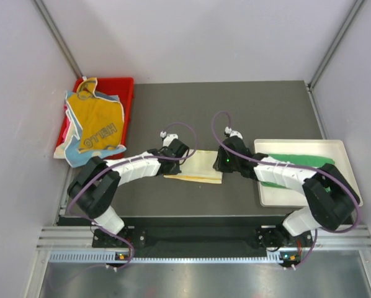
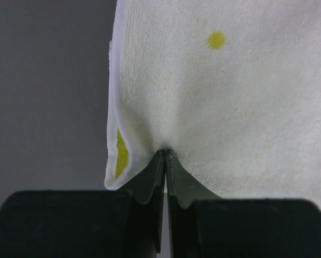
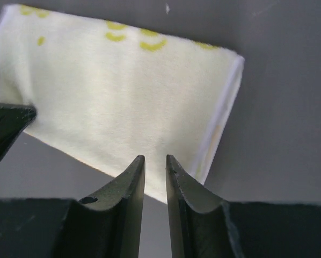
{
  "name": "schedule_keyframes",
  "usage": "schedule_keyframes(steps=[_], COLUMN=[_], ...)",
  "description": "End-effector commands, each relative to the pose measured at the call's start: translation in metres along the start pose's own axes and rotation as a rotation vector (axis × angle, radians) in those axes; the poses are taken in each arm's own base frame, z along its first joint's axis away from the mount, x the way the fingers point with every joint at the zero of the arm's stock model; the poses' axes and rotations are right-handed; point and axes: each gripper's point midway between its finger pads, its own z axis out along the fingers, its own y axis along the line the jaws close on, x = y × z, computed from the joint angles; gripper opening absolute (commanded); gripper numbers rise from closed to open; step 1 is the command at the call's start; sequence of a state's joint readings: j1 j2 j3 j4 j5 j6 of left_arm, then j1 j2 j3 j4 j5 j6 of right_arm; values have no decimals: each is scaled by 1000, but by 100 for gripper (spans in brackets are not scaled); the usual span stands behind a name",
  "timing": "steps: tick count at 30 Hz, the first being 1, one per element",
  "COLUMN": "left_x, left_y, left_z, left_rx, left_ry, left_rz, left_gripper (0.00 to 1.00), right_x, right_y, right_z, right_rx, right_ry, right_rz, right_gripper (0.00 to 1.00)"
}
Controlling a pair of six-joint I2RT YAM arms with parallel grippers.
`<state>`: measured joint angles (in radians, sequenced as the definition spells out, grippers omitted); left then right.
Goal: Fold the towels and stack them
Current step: Fold the towel
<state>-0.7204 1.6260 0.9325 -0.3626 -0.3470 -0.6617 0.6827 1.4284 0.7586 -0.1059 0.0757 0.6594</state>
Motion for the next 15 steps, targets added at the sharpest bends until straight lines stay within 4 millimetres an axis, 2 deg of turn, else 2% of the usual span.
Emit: schedule_keyframes(steps=[1, 4, 9, 13, 15], left_x=[24, 42, 50, 38, 22], left_y=[16, 23, 23, 17, 9], left_z=[6, 9, 6, -7, -19], left_rx=[-29, -30, 7, 49, 84], left_ry=[34, 64, 70, 38, 11], left_rz=[-33, -42, -73, -76, -65], left_gripper=[9, 7, 6, 7, 8], right_x=[23, 42, 53, 53, 42], right_y=[2, -10, -21, -20, -16], right_z=[11, 16, 18, 12, 3], right_rx=[-30, -6, 31, 31, 27], right_ry=[41, 85, 113, 119, 89], right_rz=[16, 27, 37, 38, 38], right_gripper=[22, 22, 21, 20, 21])
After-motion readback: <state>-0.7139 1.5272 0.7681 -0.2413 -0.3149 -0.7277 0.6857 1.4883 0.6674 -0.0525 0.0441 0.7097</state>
